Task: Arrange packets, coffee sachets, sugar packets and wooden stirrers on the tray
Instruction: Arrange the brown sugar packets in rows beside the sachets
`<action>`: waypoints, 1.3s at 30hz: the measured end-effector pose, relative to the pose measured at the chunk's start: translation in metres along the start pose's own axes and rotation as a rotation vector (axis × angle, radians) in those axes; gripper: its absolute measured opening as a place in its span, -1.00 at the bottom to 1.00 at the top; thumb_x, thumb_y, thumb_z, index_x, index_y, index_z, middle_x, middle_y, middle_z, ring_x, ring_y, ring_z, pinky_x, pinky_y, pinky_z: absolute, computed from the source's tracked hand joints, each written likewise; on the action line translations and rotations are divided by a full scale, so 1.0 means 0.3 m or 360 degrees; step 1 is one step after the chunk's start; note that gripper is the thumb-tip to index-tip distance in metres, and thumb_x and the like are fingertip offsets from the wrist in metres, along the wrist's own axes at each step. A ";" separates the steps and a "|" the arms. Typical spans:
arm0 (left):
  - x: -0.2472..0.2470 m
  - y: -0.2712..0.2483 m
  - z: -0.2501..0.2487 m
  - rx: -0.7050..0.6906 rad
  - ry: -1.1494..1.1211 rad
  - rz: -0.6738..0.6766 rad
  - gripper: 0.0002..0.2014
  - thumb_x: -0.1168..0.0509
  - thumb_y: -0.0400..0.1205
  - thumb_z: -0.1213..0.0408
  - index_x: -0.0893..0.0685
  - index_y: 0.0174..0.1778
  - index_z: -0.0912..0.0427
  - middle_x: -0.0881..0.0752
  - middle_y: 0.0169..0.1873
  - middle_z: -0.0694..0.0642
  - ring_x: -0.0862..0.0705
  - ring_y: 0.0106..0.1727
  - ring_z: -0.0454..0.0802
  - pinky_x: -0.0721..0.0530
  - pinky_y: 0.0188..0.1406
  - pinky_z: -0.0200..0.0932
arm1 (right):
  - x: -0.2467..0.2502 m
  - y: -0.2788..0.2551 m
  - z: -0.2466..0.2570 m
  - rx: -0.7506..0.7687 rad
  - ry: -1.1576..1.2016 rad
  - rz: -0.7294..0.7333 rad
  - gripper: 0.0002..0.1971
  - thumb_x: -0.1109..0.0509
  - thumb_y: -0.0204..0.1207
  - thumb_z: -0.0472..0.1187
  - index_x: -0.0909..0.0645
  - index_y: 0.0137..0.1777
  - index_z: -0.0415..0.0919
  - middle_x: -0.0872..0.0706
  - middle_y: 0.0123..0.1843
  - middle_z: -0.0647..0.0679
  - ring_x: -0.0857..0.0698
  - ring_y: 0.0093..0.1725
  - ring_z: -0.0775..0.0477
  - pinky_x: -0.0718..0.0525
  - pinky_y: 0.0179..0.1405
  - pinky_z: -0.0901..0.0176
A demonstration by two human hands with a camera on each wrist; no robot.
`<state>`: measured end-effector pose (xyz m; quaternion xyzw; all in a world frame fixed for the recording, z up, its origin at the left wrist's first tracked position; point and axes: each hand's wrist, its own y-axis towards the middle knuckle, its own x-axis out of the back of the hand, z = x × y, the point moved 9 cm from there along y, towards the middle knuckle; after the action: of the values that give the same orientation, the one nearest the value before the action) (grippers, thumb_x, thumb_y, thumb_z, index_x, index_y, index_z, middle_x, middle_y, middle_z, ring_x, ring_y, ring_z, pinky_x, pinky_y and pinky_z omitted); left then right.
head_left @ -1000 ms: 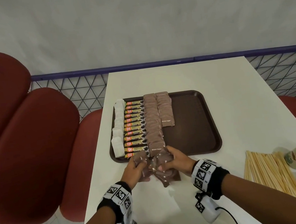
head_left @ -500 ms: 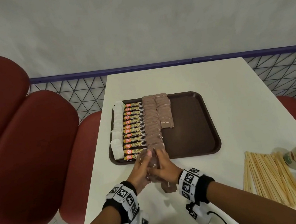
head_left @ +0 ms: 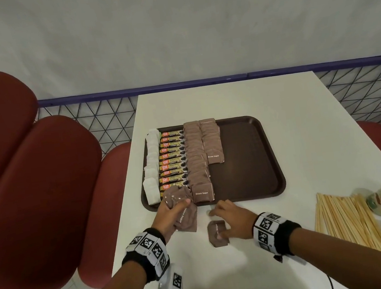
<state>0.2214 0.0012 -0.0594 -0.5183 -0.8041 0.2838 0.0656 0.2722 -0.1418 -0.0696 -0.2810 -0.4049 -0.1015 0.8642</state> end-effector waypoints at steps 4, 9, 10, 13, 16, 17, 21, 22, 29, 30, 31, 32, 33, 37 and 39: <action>-0.012 -0.008 0.004 0.0073 -0.0091 0.0051 -0.75 -0.33 0.60 0.35 -0.58 0.19 0.29 -0.72 -0.24 0.32 -0.76 -0.28 0.21 -0.77 -0.26 0.16 | -0.006 0.003 0.016 0.0009 -0.0059 -0.0051 -0.53 -0.37 0.47 -0.27 -0.43 0.39 -0.24 -0.41 0.32 -0.15 -0.37 0.31 -0.12 -0.40 0.28 0.17; -0.018 -0.019 0.005 0.0125 -0.0163 0.0094 -0.80 -0.33 0.61 0.31 -0.58 0.14 0.16 -0.71 -0.22 0.28 -0.76 -0.23 0.27 -0.71 -0.40 0.03 | -0.001 0.025 -0.006 -0.0133 0.0270 -0.0059 -0.74 -0.34 0.42 -0.41 -0.45 0.03 -0.11 -0.46 0.02 -0.02 -0.42 0.01 0.01 -0.40 -0.04 0.26; -0.019 -0.023 0.004 0.0135 -0.0180 0.0100 -0.78 -0.33 0.61 0.30 -0.57 0.16 0.16 -0.72 -0.22 0.26 -0.76 -0.22 0.26 -0.70 -0.42 0.01 | 0.006 0.027 -0.013 -0.0165 0.0390 -0.0041 -0.73 -0.34 0.43 -0.42 -0.42 -0.01 -0.08 -0.50 -0.02 -0.01 -0.48 -0.04 0.00 -0.46 -0.06 0.22; -0.007 -0.025 0.009 0.0126 -0.0203 0.0097 -0.69 -0.33 0.60 0.30 -0.53 0.25 0.20 -0.72 -0.16 0.27 -0.76 -0.21 0.24 -0.68 -0.43 0.00 | 0.086 0.035 -0.038 -0.0199 0.0668 -0.0186 -0.74 -0.33 0.46 -0.45 -0.51 0.01 -0.08 -0.59 -0.11 0.01 -0.57 -0.10 0.04 -0.54 -0.12 0.45; 0.006 -0.032 0.012 0.0118 -0.0245 0.0078 -0.64 -0.34 0.59 0.29 -0.50 0.31 0.21 -0.72 -0.09 0.29 -0.75 -0.19 0.25 -0.68 -0.41 0.02 | 0.240 0.039 -0.114 -0.0318 0.0917 -0.0580 -0.79 -0.40 0.44 -0.46 -0.62 -0.01 -0.18 -0.64 -0.15 -0.03 -0.60 -0.11 0.03 -0.50 -0.21 0.58; 0.012 -0.032 0.016 0.0118 -0.0259 0.0069 -0.63 -0.34 0.59 0.29 -0.50 0.31 0.19 -0.72 -0.08 0.29 -0.75 -0.18 0.26 -0.68 -0.41 0.02 | 0.290 0.038 -0.156 -0.0397 0.0985 -0.0727 -0.81 -0.43 0.41 -0.44 -0.64 -0.05 -0.19 -0.67 -0.14 -0.06 -0.62 -0.10 0.01 -0.55 -0.14 0.48; 0.023 -0.039 0.026 0.0129 -0.0302 0.0052 -0.50 -0.38 0.54 0.26 -0.45 0.40 0.19 -0.72 -0.05 0.32 -0.76 -0.18 0.27 -0.70 -0.38 0.06 | 0.416 0.040 -0.328 -0.0792 0.1230 -0.1149 -0.82 -0.47 0.38 -0.41 -0.58 -0.13 -0.16 -0.67 -0.10 -0.09 -0.63 -0.06 -0.05 -0.58 0.05 0.16; 0.022 -0.041 0.025 0.0126 -0.0301 0.0059 -0.48 -0.39 0.52 0.24 -0.45 0.40 0.18 -0.73 -0.05 0.32 -0.77 -0.18 0.26 -0.71 -0.38 0.07 | 0.426 0.048 -0.354 -0.0857 0.1288 -0.1197 -0.81 -0.47 0.37 -0.42 -0.57 -0.12 -0.18 -0.66 -0.09 -0.10 -0.62 -0.06 -0.07 -0.59 0.06 0.13; 0.024 -0.040 0.026 0.0115 -0.0292 0.0067 -0.55 -0.36 0.57 0.26 -0.45 0.38 0.16 -0.71 -0.19 0.29 -0.75 -0.23 0.24 -0.70 -0.37 0.04 | 0.393 0.157 -0.380 -0.0985 0.1279 -0.1193 -0.64 -0.41 0.36 -0.50 -0.38 -0.37 -0.06 -0.60 -0.18 -0.09 -0.58 -0.13 -0.07 -0.52 -0.10 0.21; 0.026 -0.039 0.024 0.0117 -0.0300 0.0066 -0.53 -0.37 0.57 0.26 -0.44 0.39 0.13 -0.71 -0.19 0.29 -0.74 -0.23 0.25 -0.70 -0.37 0.05 | 0.386 0.168 -0.383 -0.1005 0.1259 -0.1187 -0.64 -0.42 0.36 -0.49 -0.36 -0.37 -0.06 -0.60 -0.20 -0.08 -0.58 -0.13 -0.08 -0.54 -0.09 0.20; 0.028 -0.037 0.024 0.0118 -0.0302 0.0064 -0.53 -0.37 0.56 0.26 -0.43 0.39 0.11 -0.71 -0.18 0.29 -0.74 -0.23 0.25 -0.69 -0.36 0.05 | 0.382 0.175 -0.384 -0.1017 0.1237 -0.1185 -0.65 -0.42 0.37 -0.47 -0.36 -0.36 -0.07 -0.60 -0.21 -0.07 -0.59 -0.13 -0.08 -0.57 -0.06 0.17; 0.031 -0.036 0.021 0.0116 -0.0302 0.0060 -0.52 -0.37 0.56 0.26 -0.43 0.39 0.10 -0.72 -0.17 0.29 -0.74 -0.22 0.25 -0.69 -0.36 0.06 | 0.381 0.183 -0.384 -0.1022 0.1212 -0.1176 -0.67 -0.42 0.38 -0.46 -0.37 -0.34 -0.09 -0.60 -0.20 -0.08 -0.60 -0.13 -0.10 -0.59 -0.03 0.13; 0.033 -0.036 0.019 0.0110 -0.0305 0.0056 -0.52 -0.37 0.56 0.25 -0.43 0.40 0.09 -0.72 -0.16 0.30 -0.75 -0.22 0.25 -0.69 -0.35 0.06 | 0.381 0.192 -0.380 -0.1017 0.1175 -0.1157 -0.72 -0.42 0.39 -0.45 -0.39 -0.29 -0.12 -0.61 -0.17 -0.10 -0.62 -0.11 -0.12 -0.62 0.01 0.08; 0.035 -0.039 0.013 0.0097 -0.0315 0.0050 -0.53 -0.37 0.58 0.26 -0.43 0.40 0.08 -0.71 -0.15 0.32 -0.74 -0.22 0.25 -0.70 -0.35 0.07 | 0.394 0.220 -0.357 -0.1006 0.0885 -0.1068 -0.76 -0.45 0.41 -0.39 -0.42 -0.10 -0.17 -0.66 0.05 -0.23 -0.66 0.04 -0.26 -0.62 0.04 0.00; 0.029 -0.043 0.007 0.0090 -0.0310 0.0055 -0.58 -0.36 0.58 0.26 -0.47 0.36 0.10 -0.72 -0.15 0.31 -0.74 -0.21 0.24 -0.71 -0.35 0.06 | 0.394 0.224 -0.357 -0.1006 0.0792 -0.1059 -0.75 -0.46 0.42 -0.36 -0.42 -0.06 -0.19 -0.62 0.13 -0.26 -0.65 0.09 -0.28 -0.58 0.04 0.02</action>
<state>0.2063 0.0041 -0.0559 -0.5000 -0.7892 0.3566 -0.0032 0.4452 -0.1411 -0.0623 -0.3516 -0.2044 -0.5516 0.7282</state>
